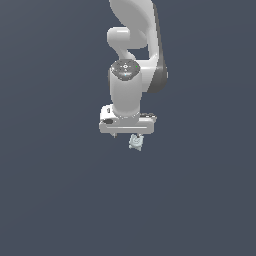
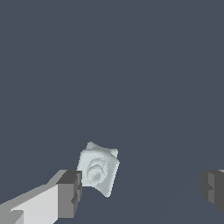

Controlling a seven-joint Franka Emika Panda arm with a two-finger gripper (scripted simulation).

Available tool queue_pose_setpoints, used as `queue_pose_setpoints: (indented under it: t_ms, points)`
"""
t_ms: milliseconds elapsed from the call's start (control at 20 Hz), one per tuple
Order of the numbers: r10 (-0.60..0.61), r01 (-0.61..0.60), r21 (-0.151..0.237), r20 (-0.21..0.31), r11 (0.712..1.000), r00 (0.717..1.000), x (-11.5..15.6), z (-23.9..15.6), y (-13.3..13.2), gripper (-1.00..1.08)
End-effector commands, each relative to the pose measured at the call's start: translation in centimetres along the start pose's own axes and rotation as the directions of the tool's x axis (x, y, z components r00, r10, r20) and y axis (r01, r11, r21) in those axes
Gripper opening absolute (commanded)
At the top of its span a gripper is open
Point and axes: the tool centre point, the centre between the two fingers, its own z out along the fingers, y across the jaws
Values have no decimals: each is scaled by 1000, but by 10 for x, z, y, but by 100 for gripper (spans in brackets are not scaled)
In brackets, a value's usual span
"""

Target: Pick up the object and move it to a goal position.

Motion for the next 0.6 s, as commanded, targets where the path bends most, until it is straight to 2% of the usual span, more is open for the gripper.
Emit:
queue_pose_setpoints:
  t_ms: [0, 550]
  points:
    - [0, 0, 0, 0, 1000, 1000, 0, 0, 0, 100]
    - [48, -48, -2, 18, 999, 999, 1, -2, 17, 100]
